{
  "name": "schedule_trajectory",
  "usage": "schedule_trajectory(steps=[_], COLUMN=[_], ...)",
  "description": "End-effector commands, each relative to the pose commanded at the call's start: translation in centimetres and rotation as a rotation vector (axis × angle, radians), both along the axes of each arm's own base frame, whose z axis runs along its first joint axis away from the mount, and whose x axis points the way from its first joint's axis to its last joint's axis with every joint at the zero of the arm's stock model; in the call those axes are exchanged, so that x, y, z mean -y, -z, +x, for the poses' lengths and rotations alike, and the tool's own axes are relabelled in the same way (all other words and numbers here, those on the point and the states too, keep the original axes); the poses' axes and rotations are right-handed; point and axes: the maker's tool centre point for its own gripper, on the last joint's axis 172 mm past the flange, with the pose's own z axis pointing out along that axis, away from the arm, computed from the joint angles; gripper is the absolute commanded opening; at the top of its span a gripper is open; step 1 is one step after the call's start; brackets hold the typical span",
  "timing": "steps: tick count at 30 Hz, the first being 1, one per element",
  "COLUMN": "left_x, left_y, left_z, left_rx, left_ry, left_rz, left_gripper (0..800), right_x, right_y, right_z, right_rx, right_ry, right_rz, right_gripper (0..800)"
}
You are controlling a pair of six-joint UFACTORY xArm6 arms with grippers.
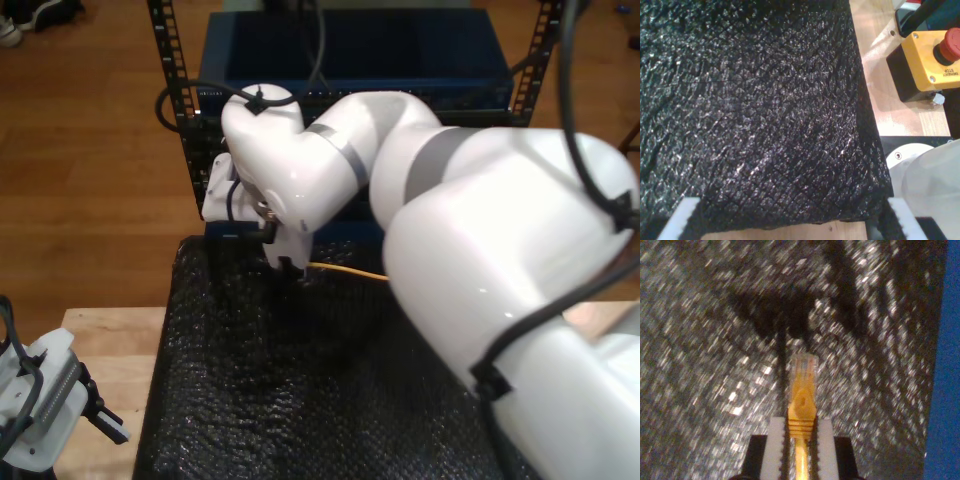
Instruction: Grab the cable and plug it in
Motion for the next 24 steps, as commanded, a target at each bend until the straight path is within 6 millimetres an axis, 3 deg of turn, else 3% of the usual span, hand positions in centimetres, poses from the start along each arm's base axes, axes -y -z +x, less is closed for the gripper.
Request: schedule_trajectory(steps=[9, 13, 24], left_x=[0.4, 0.9, 9.7], left_y=[-0.6, -1.7, -5.6], left_z=[0.9, 2.1, 5.3], left_rx=[0.023, 0.042, 0.065], left_ry=[-0.015, -0.038, 0.034], left_rz=[-0.016, -0.040, -0.161], left_gripper=[800, 800, 800], right_x=[5.3, 6.4, 10.3], right_y=[-2.5, -4.4, -6.0], right_z=[-2.9, -4.2, -8.8], right_rx=[-0.099, -0.127, -0.125], right_ry=[-0.060, -0.083, -0.085], right_rz=[0.103, 0.206, 0.240], right_gripper=[6, 6, 6])
